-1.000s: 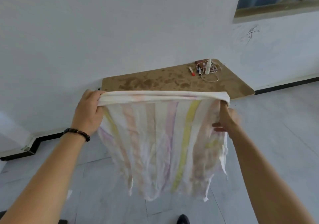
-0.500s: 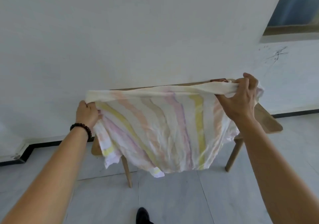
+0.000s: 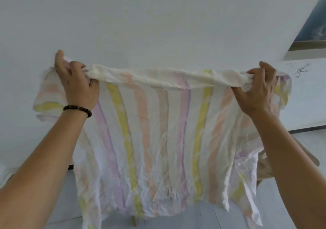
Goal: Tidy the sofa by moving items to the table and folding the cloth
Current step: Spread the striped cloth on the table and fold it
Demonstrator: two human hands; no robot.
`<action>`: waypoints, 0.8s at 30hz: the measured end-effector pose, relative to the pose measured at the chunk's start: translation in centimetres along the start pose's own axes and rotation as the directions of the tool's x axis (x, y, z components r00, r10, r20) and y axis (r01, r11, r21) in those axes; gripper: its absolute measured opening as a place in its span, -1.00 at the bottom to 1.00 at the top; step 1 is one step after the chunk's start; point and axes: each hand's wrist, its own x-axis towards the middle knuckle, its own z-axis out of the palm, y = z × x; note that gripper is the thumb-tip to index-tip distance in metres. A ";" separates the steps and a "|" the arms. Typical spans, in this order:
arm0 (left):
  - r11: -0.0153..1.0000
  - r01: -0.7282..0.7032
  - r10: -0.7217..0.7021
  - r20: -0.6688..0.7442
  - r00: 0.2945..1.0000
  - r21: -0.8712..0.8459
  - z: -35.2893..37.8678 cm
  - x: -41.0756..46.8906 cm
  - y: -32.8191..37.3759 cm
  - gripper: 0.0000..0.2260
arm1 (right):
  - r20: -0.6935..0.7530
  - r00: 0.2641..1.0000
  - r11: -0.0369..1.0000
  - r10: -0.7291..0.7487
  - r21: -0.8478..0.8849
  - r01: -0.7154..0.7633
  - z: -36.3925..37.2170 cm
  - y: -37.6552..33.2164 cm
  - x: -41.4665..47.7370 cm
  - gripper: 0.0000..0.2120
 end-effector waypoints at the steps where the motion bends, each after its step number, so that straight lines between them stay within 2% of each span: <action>1: 1.000 -0.015 0.015 0.029 0.999 0.026 1.3 0.4 -1.0 -0.79 | 0.026 1.000 1.000 -0.011 -0.005 0.012 1.3 0.3 0.4 -0.40; 4: 0.994 0.017 -0.034 0.159 0.987 0.110 5.6 0.7 -4.8 -0.70 | 0.161 0.987 1.000 -0.010 -0.015 0.013 5.5 1.6 1.4 -0.34; 7: 0.973 0.131 -0.185 0.308 0.933 0.187 10.3 -0.1 -8.0 -0.67 | 0.286 0.958 0.999 0.030 -0.022 -0.025 10.7 3.6 2.8 -0.27; 11: 0.897 0.323 -0.426 0.399 0.812 0.302 17.1 -1.2 -11.0 -0.63 | 0.430 0.889 0.986 0.161 -0.036 -0.161 18.9 7.3 4.5 -0.18; 14: 0.809 0.436 -0.584 0.463 0.666 0.394 22.4 -1.8 -13.2 -0.64 | 0.598 0.757 0.963 0.263 -0.116 -0.243 25.7 10.5 5.8 -0.17; 16: 0.763 0.476 -0.645 0.470 0.602 0.437 26.2 -1.9 -14.6 -0.69 | 0.658 0.684 0.948 0.315 -0.191 -0.253 30.1 12.9 6.4 -0.24; 19: 0.673 0.547 -0.739 0.411 0.535 0.498 31.5 -2.2 -16.4 -0.73 | 0.676 0.639 0.929 0.367 -0.234 -0.285 36.4 16.6 6.8 -0.39; 22: 0.619 0.522 -0.781 0.394 0.485 0.586 36.7 -4.2 -18.5 -0.74 | 0.700 0.590 0.914 0.403 -0.282 -0.290 42.6 19.9 5.7 -0.47; 24: 0.603 0.499 -0.794 0.405 0.454 0.622 39.5 -5.8 -19.5 -0.72 | 0.692 0.583 0.904 0.427 -0.301 -0.305 45.8 21.5 4.6 -0.52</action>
